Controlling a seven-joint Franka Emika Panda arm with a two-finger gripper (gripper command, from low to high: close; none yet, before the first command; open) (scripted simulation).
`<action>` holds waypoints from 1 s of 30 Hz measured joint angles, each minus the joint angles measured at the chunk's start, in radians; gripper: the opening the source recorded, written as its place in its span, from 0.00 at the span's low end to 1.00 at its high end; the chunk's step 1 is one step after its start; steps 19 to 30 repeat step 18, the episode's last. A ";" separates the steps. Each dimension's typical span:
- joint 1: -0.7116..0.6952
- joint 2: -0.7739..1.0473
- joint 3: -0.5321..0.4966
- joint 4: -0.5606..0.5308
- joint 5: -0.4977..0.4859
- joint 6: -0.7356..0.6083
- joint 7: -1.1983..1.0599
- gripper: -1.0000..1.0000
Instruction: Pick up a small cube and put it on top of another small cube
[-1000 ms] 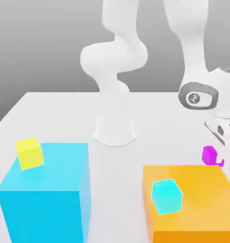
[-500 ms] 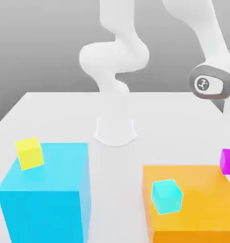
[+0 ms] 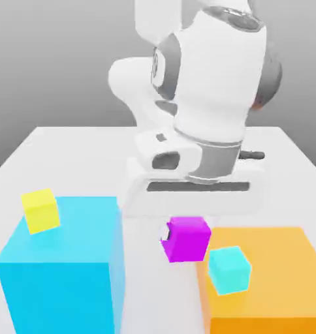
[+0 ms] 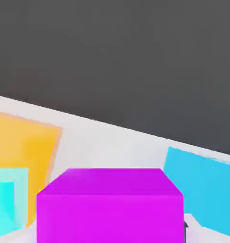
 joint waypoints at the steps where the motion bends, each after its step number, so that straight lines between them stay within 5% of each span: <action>1: -0.025 -0.013 -0.012 0.011 0.012 -0.023 0.022 0.00; 10: -0.208 -0.142 -0.144 0.092 0.149 -0.225 0.193 0.00; 14: -0.223 -0.108 -0.160 0.004 0.172 -0.109 0.202 0.00; 15: -0.224 -0.099 -0.161 -0.010 0.173 -0.087 0.202 1.00; 30: -0.224 -0.099 -0.161 -0.010 0.173 -0.087 0.202 1.00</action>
